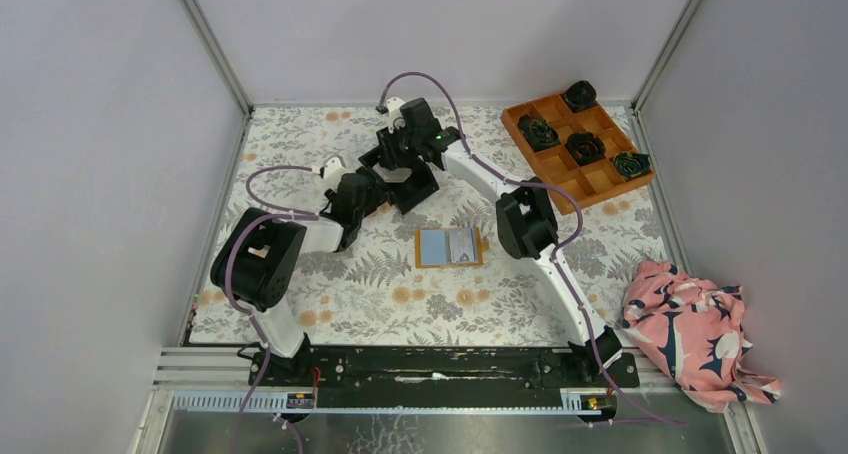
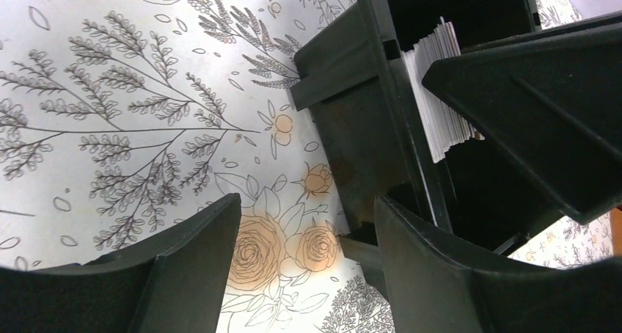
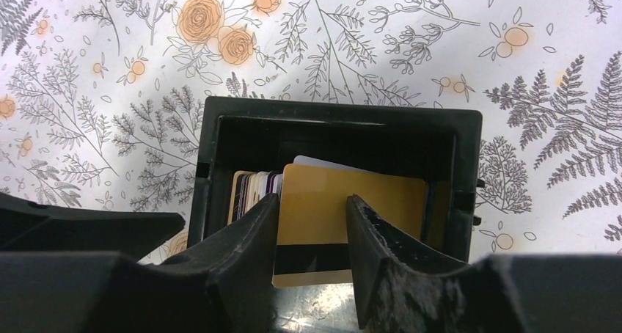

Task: Put the credit cards into the card holder
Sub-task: Pick up the credit card from the storage box.

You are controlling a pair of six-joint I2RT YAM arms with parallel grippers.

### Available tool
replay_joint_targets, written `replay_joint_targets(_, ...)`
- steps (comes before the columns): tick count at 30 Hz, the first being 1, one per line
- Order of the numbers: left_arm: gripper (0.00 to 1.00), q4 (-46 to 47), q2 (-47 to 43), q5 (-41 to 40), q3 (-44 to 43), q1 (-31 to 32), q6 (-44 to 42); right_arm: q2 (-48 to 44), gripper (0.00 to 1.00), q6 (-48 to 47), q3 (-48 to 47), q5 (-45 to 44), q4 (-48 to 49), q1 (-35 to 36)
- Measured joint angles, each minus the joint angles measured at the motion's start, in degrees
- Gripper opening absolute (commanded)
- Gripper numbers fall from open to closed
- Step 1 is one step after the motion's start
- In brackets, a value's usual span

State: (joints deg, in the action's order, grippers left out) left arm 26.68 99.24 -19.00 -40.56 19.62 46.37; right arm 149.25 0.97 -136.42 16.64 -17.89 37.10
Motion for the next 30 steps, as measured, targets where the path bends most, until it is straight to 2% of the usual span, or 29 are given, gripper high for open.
replay_joint_targets(8,0.74,-0.44,2.34,1.55,-2.19,-0.17,-0.02,-0.37,0.39,1.09,0.96,0.83,1.57,-0.02)
replay_joint_targets(30,0.75,-1.05,3.61,3.17,-3.80,-0.24,-0.22,-4.98,0.40,1.27,4.83,0.87,1.84,1.90)
